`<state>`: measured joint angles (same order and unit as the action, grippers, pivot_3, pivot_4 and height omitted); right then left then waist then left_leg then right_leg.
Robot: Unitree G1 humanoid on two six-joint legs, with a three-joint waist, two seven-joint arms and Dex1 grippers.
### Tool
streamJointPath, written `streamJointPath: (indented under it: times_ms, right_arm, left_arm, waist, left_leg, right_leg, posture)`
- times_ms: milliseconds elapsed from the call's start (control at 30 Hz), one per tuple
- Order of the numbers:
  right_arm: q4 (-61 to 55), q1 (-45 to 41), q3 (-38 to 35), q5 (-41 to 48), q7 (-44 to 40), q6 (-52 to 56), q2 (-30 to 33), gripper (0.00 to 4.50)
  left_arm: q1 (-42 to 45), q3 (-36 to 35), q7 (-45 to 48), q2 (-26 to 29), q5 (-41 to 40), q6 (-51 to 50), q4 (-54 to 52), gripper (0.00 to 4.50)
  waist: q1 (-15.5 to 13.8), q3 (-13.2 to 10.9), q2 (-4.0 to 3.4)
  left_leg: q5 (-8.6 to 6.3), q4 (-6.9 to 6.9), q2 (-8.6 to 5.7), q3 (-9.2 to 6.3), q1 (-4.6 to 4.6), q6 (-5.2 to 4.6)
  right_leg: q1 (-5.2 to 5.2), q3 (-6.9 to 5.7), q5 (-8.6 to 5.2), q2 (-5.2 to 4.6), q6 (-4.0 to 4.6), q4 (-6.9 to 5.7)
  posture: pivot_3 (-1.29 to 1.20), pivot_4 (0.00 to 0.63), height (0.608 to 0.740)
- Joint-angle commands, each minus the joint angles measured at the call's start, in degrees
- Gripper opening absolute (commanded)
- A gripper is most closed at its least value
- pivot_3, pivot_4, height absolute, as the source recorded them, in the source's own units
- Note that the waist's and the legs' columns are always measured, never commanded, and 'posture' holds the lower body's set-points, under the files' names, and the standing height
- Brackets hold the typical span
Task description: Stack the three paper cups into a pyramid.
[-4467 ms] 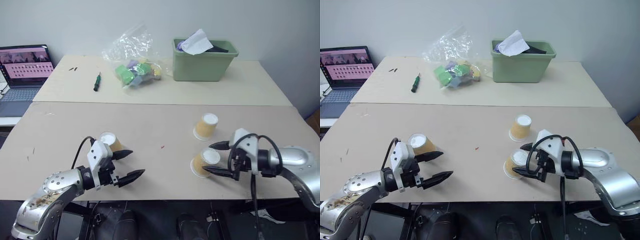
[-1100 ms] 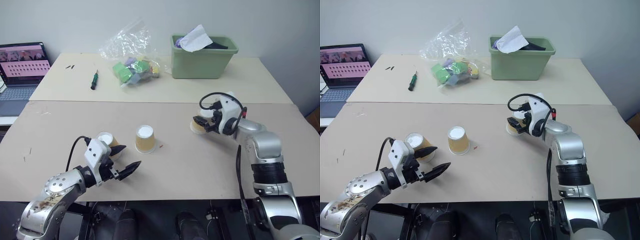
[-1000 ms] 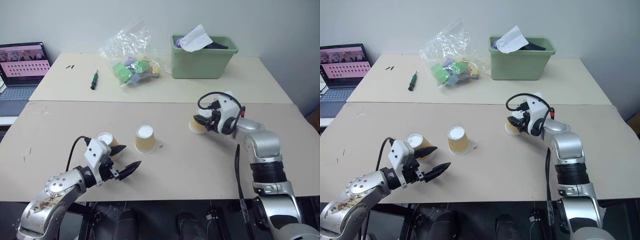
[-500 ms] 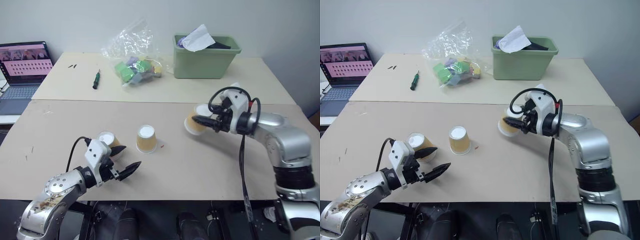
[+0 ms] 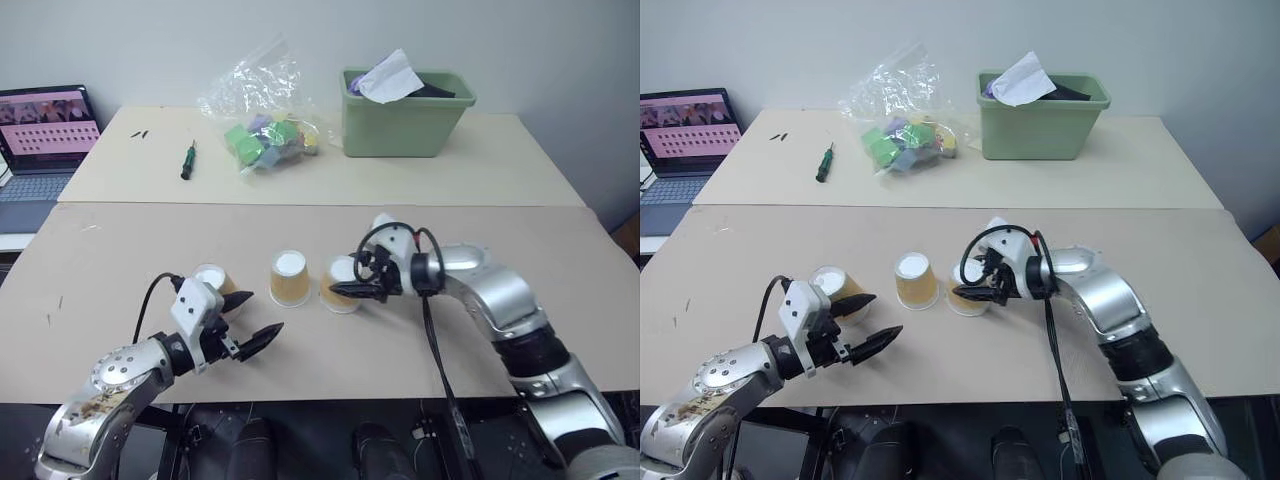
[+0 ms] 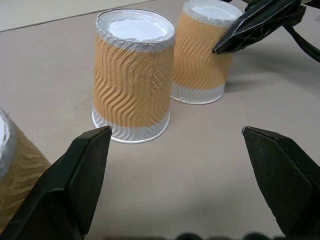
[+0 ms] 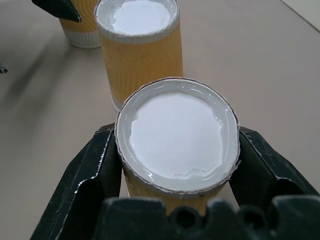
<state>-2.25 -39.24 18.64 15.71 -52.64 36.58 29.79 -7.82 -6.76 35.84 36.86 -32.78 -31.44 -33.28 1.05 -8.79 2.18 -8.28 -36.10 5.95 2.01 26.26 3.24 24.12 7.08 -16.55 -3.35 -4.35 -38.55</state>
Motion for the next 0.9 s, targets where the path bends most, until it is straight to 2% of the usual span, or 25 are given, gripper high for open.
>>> streamJointPath:
  times_ms: [33,67,133,233,433,533,667,733,900]
  right_arm:
    - [1.7,-0.8,0.5,-1.7,-1.0,-2.3,-0.5,2.7]
    - [1.9,-0.8,0.4,-1.8,-1.1,-2.4,-0.5,2.7]
    - [2.3,-0.6,0.1,-2.2,-1.2,-2.8,-0.6,3.69]
    - [1.8,-0.2,-0.5,-2.2,-1.3,-2.8,-0.7,4.45]
    - [-8.3,2.8,-7.3,3.3,-2.4,0.8,2.8,4.45]
    - [-18.2,5.2,-19.8,15.9,-5.0,7.1,7.1,4.45]
    - [-23.9,4.8,-27.8,25.6,-2.6,12.6,9.2,4.45]
    - [-26.5,3.8,-28.4,27.2,0.0,14.6,9.7,4.45]
    - [-32.4,6.8,-15.4,14.5,5.3,11.4,14.4,4.45]
  left_arm:
    - [-0.9,-1.5,-0.6,0.0,-0.1,0.2,-2.8,4.5]
    - [-1.1,-1.6,-0.7,0.0,-0.2,0.1,-3.0,4.5]
    - [-1.5,-1.7,-0.9,0.0,-0.2,0.2,-3.2,4.5]
    - [-1.7,-1.9,-1.1,0.0,-0.2,0.1,-3.4,4.5]
    - [-1.9,-1.9,-0.9,0.1,-0.1,0.4,-3.1,4.5]
    - [-3.1,-2.4,-1.3,-0.2,0.1,0.6,-3.3,4.5]
    - [-5.5,-2.2,-3.9,-2.6,0.4,0.8,-4.5,4.5]
    - [-7.9,-1.4,-6.4,-5.1,1.6,1.4,-5.6,4.5]
    - [-16.6,-2.2,-17.1,-15.0,10.1,7.8,-4.8,4.5]
  waist:
    - [-0.1,0.0,0.0]
    - [-0.2,0.0,0.0]
    - [-0.2,0.0,0.0]
    - [-0.2,0.0,0.0]
    - [-0.4,0.0,0.0]
    - [-0.8,0.0,0.0]
    - [-0.7,0.0,0.01]
    - [0.1,0.0,0.03]
    - [0.3,0.0,0.11]
  left_leg:
    - [0.0,0.0,0.0,0.0,0.0,0.0]
    - [0.0,0.01,0.0,0.0,0.0,0.0]
    - [0.0,0.01,0.0,0.0,0.0,0.0]
    - [0.0,0.0,0.0,0.0,0.0,0.0]
    - [0.0,0.07,0.0,0.0,0.05,0.0]
    - [0.0,0.06,0.0,-0.01,0.11,0.0]
    - [-0.01,0.03,0.0,-0.01,0.06,0.01]
    - [-0.01,0.03,0.02,-0.01,-0.05,0.01]
    - [-0.01,0.04,0.01,0.0,-0.05,0.0]
  right_leg:
    - [0.0,0.0,0.0,0.0,0.0,0.0]
    - [-0.01,-0.01,0.0,0.0,0.0,0.0]
    - [0.0,-0.01,0.0,0.0,0.01,0.0]
    - [0.0,-0.01,0.0,0.0,0.01,-0.01]
    - [0.05,-0.01,-0.01,0.0,0.01,-0.01]
    - [0.06,-0.03,-0.01,-0.01,0.01,0.0]
    - [0.01,-0.03,-0.02,-0.02,0.02,0.02]
    - [-0.05,-0.02,-0.03,-0.02,0.03,0.02]
    - [-0.01,0.01,-0.04,-0.04,0.05,0.04]
  posture:
    - [0.0,0.15,0.692]
    - [0.0,0.15,0.692]
    - [0.0,0.15,0.692]
    - [0.0,0.15,0.692]
    - [0.0,0.15,0.692]
    - [0.0,0.15,0.692]
    - [0.0,0.15,0.692]
    - [0.0,0.15,0.692]
    - [0.0,0.15,0.692]
